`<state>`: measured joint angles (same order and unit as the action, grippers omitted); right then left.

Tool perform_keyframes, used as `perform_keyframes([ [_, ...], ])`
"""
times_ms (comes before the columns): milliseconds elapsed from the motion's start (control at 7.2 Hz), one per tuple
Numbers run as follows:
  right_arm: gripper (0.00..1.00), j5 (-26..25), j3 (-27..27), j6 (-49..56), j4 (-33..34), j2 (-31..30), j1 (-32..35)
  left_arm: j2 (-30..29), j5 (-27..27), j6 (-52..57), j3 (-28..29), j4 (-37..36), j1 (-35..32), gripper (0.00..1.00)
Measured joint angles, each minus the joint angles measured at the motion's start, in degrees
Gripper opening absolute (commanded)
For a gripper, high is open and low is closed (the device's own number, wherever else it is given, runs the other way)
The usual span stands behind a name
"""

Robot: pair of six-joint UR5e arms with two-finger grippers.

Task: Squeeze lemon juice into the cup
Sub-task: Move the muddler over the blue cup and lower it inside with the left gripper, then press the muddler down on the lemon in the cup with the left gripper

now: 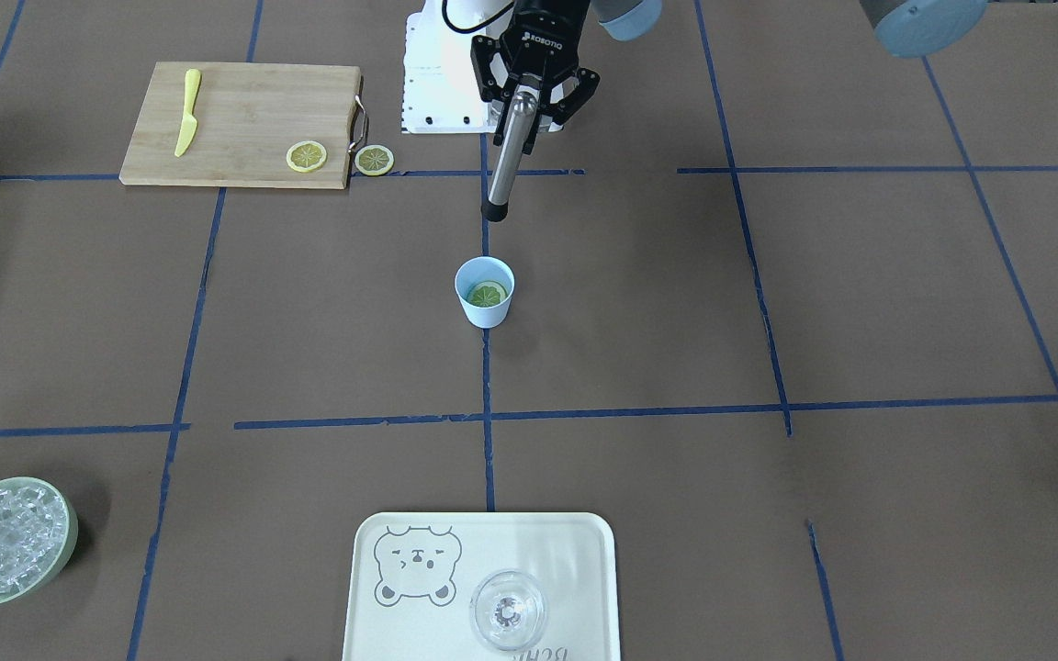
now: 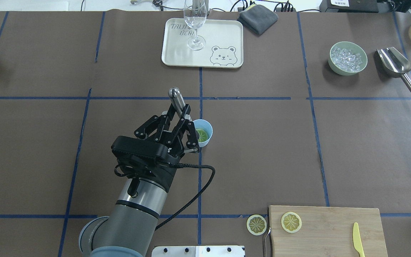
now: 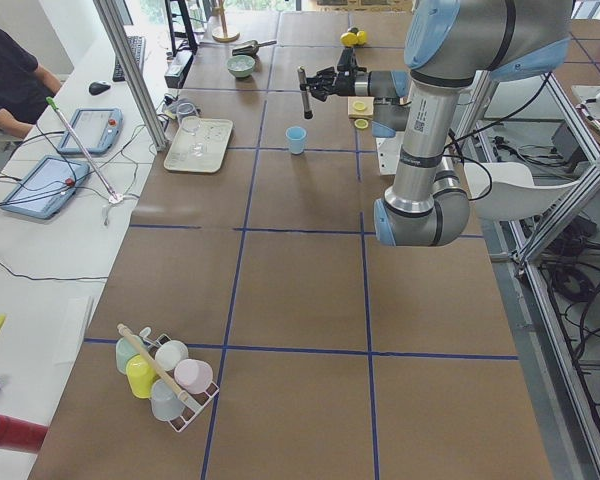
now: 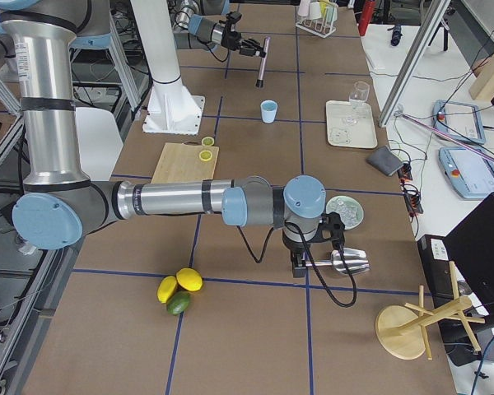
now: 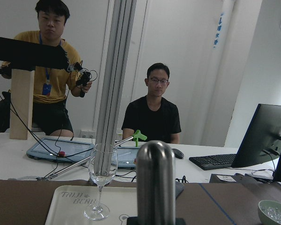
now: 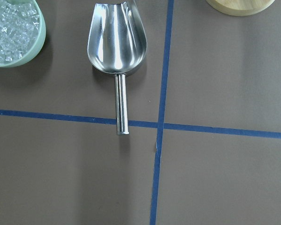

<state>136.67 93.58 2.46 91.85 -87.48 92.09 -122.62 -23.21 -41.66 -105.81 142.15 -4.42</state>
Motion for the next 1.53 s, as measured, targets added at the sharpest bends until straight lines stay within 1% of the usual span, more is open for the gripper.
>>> perform_keyframes([
  [417,1.00,0.0,0.0,0.0,0.0,0.0,0.0,-1.5,-0.4,1.5,4.1,2.4,-1.4,0.00],
  [833,1.00,0.0,0.0,0.0,0.0,0.1,0.0,-3.2,-2.2,1.7,8.4,4.6,-4.2,0.00],
  [1528,1.00,0.0,0.1,0.0,-0.1,0.3,-0.1,-3.9,-3.9,2.1,11.9,6.4,-5.5,0.00],
])
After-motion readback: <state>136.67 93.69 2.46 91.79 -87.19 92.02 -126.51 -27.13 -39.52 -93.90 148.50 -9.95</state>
